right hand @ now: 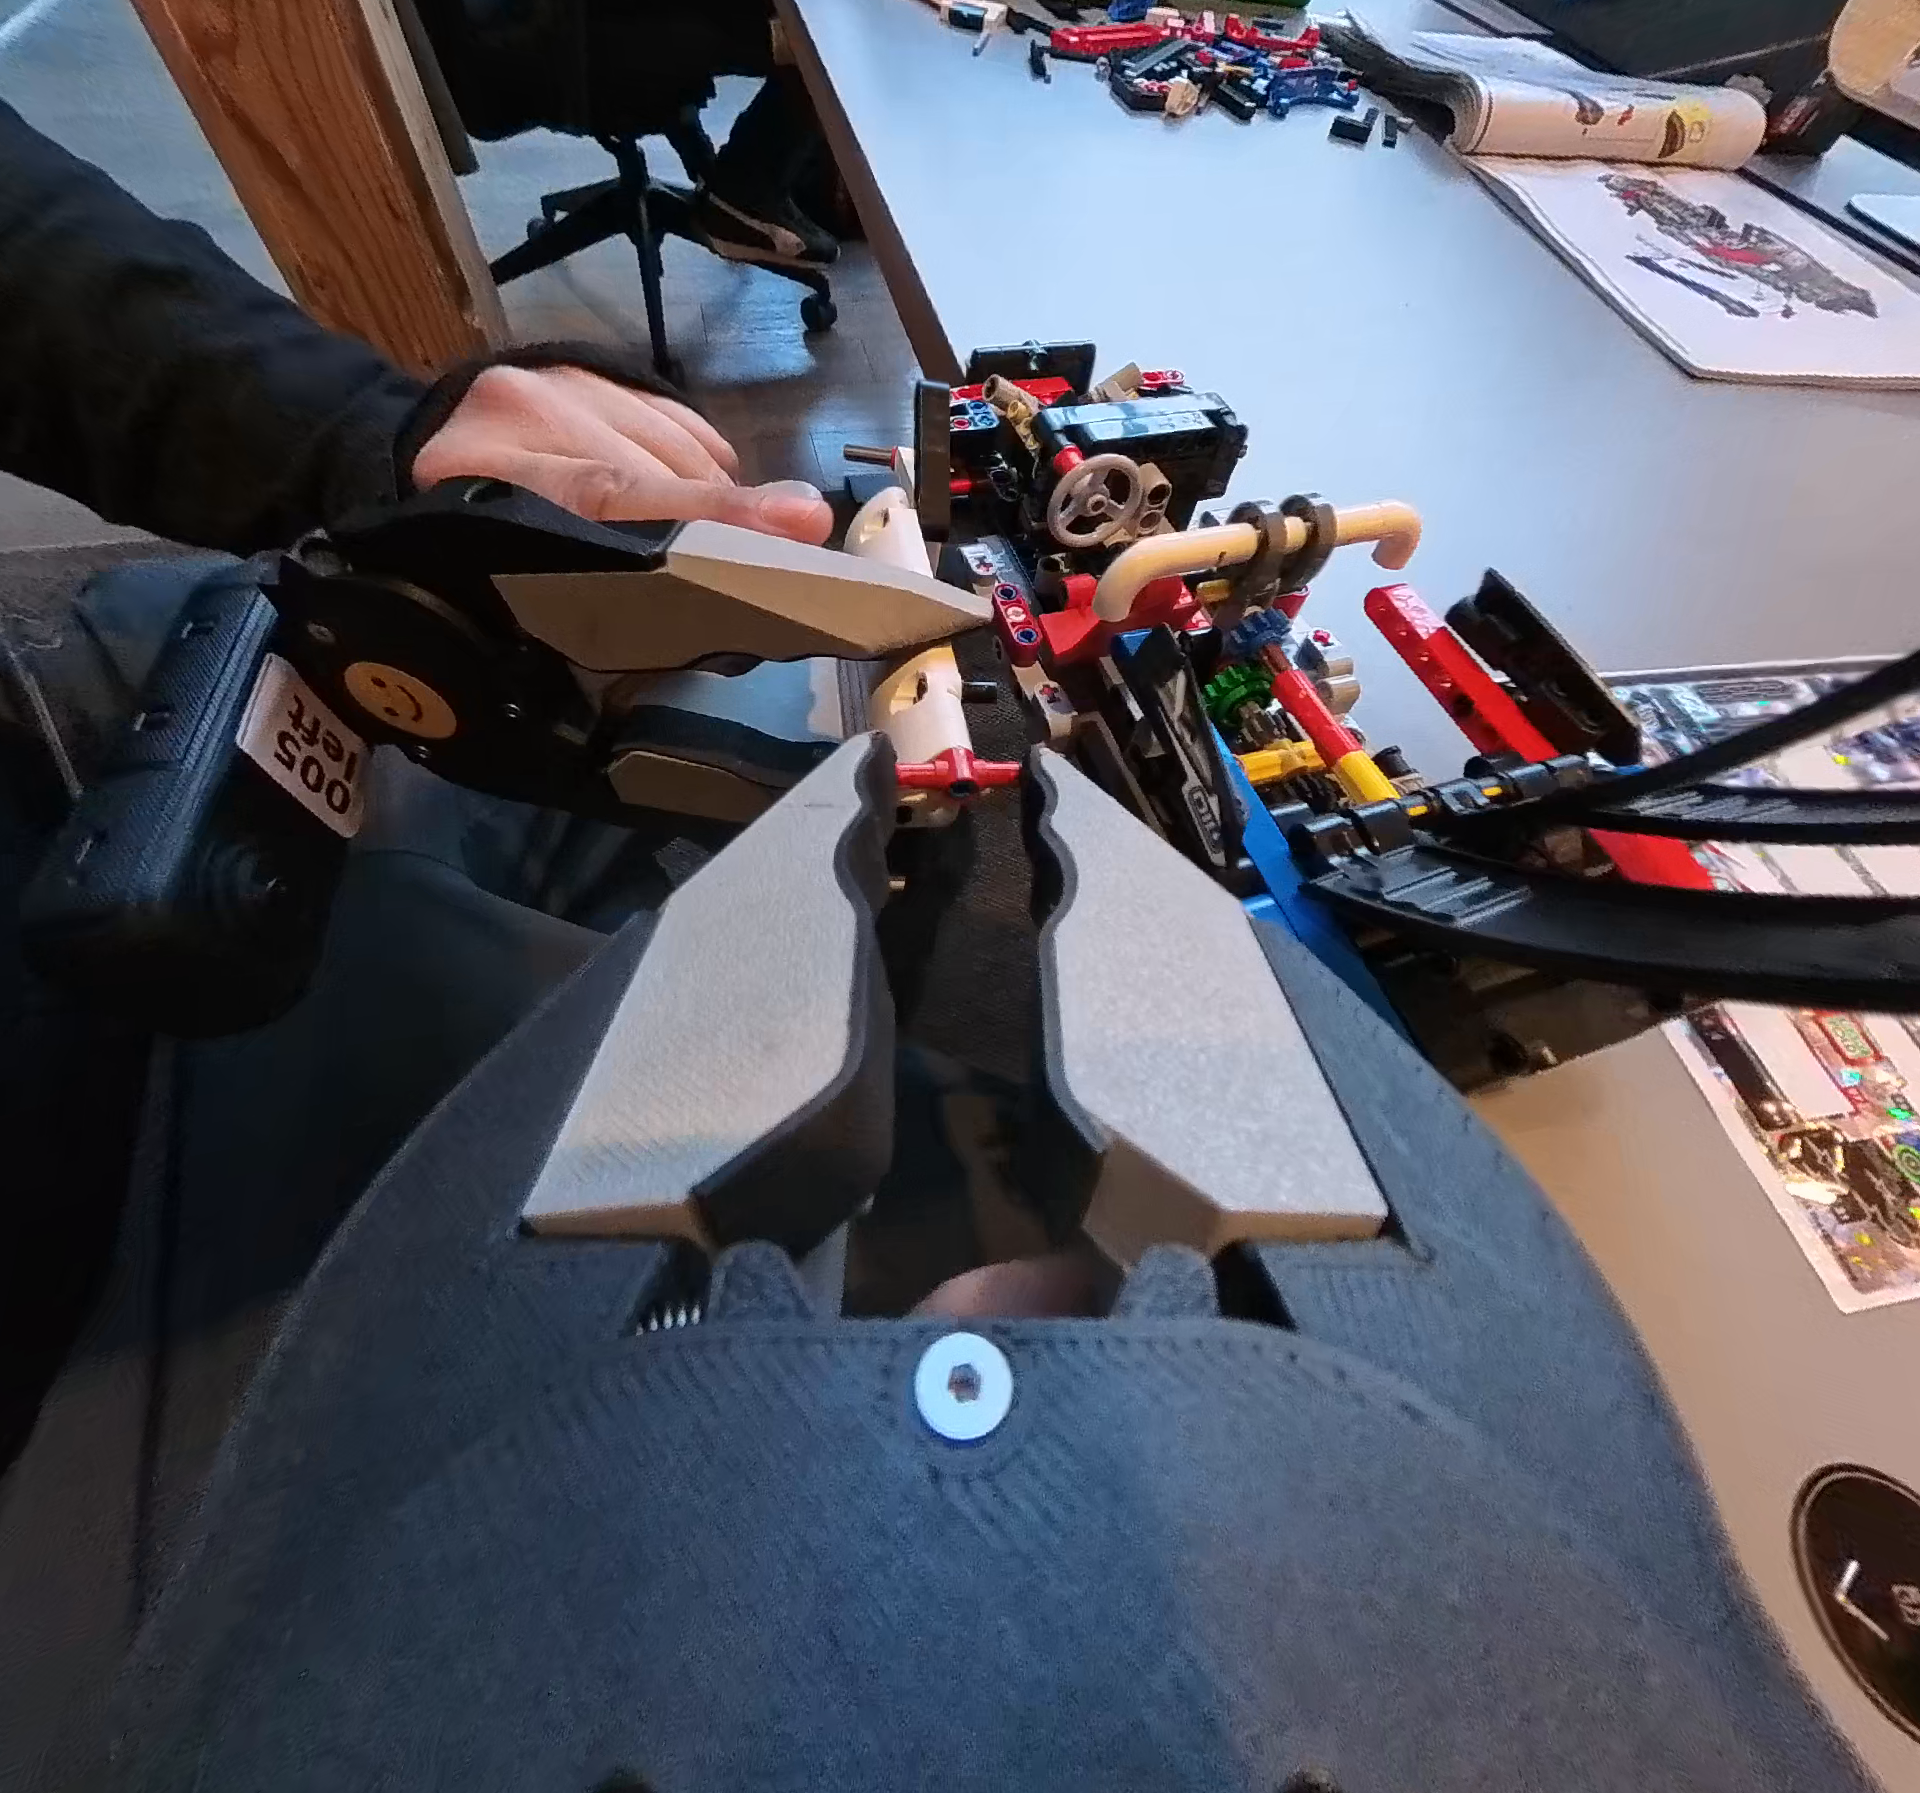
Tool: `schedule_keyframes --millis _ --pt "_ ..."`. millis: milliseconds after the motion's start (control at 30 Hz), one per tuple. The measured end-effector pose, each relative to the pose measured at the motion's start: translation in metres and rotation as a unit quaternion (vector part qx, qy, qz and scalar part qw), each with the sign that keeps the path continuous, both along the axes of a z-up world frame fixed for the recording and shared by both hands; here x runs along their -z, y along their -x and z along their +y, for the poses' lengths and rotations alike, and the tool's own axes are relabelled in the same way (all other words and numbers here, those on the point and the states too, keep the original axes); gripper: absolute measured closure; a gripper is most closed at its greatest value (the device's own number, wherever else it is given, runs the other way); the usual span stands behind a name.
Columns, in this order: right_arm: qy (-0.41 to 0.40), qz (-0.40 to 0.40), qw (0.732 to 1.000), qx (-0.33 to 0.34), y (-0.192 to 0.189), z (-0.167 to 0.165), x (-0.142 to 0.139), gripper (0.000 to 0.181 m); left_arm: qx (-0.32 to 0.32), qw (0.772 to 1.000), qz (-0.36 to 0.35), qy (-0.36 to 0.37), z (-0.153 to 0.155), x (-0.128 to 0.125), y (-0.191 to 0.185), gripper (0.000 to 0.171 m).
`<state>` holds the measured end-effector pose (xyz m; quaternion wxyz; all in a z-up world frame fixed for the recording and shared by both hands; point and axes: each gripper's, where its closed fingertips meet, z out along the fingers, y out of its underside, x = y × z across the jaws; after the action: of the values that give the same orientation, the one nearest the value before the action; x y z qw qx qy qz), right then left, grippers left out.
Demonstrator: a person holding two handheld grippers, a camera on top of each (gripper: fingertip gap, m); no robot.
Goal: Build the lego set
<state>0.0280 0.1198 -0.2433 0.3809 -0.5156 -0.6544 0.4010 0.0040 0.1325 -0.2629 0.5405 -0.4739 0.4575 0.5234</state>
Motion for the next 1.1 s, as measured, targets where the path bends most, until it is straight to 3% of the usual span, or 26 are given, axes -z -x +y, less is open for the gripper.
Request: schedule_keyframes --millis 433,633,733,967,1100 --pt "-0.036 -0.010 0.999 0.005 0.001 0.003 0.002 0.158 -0.002 1.000 0.012 -0.001 0.003 0.001 0.001 0.124" --pt "-0.076 -0.008 0.997 0.015 -0.005 0.008 -0.027 0.151 -0.004 1.000 0.028 -0.007 0.007 -0.006 0.001 0.123" --pt "-0.082 -0.039 0.996 0.011 -0.004 0.012 -0.033 0.145 -0.013 0.999 0.042 0.003 0.010 -0.006 0.003 0.124" --pt "-0.141 -0.151 0.978 0.003 0.002 0.021 -0.014 0.135 -0.027 0.998 0.050 -0.008 0.009 -0.003 0.009 0.124" --pt "-0.127 -0.190 0.974 -0.007 0.006 0.020 -0.008 0.132 -0.031 0.998 0.045 -0.020 0.009 -0.004 0.012 0.124"
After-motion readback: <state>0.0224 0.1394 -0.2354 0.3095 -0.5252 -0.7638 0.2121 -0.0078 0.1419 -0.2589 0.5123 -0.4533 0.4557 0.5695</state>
